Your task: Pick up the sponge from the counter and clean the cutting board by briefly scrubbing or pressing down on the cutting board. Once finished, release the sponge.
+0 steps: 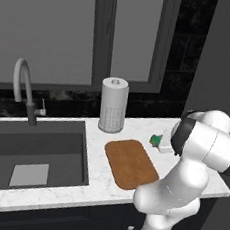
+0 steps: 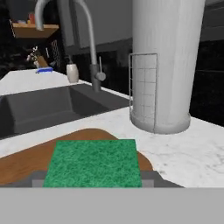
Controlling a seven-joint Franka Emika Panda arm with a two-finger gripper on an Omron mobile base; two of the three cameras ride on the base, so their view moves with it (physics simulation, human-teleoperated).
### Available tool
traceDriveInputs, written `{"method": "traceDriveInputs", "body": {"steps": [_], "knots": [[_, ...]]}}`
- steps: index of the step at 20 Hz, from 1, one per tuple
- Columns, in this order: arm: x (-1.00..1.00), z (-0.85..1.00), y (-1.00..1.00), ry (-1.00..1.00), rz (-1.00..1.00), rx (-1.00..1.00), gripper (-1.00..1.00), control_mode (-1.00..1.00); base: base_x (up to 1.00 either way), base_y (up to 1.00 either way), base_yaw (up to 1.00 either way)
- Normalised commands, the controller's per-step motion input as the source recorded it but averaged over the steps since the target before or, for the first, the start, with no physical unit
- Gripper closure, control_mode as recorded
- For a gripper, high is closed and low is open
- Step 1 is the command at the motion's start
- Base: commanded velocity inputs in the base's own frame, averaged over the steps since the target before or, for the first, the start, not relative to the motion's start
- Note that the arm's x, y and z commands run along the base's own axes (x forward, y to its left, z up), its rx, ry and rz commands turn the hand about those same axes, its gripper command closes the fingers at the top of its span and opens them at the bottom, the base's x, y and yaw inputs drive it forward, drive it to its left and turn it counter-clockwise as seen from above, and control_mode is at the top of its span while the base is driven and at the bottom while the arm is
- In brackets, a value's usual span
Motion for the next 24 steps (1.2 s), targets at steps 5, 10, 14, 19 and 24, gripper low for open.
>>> {"method": "traceDriveInputs", "body": {"steps": [5, 10, 14, 19, 24], "knots": [[0.28, 0.39, 0.11, 0.25, -0.43, -0.13, 1.00, -1.00, 0.00, 0.00, 0.00], [0.24, 0.02, -0.03, 0.30, -0.53, -0.10, 1.00, -1.00, 0.00, 0.00, 0.00], [0.14, -0.07, -0.29, 0.16, -0.34, -0.02, 1.00, -1.00, 0.00, 0.00, 0.00], [0.08, -0.34, -0.32, 0.05, -0.27, -0.01, 1.00, -1.00, 0.00, 0.00, 0.00], [0.10, -0.15, -0.51, 0.03, -0.21, 0.00, 1.00, -1.00, 0.00, 0.00, 0.00]]}}
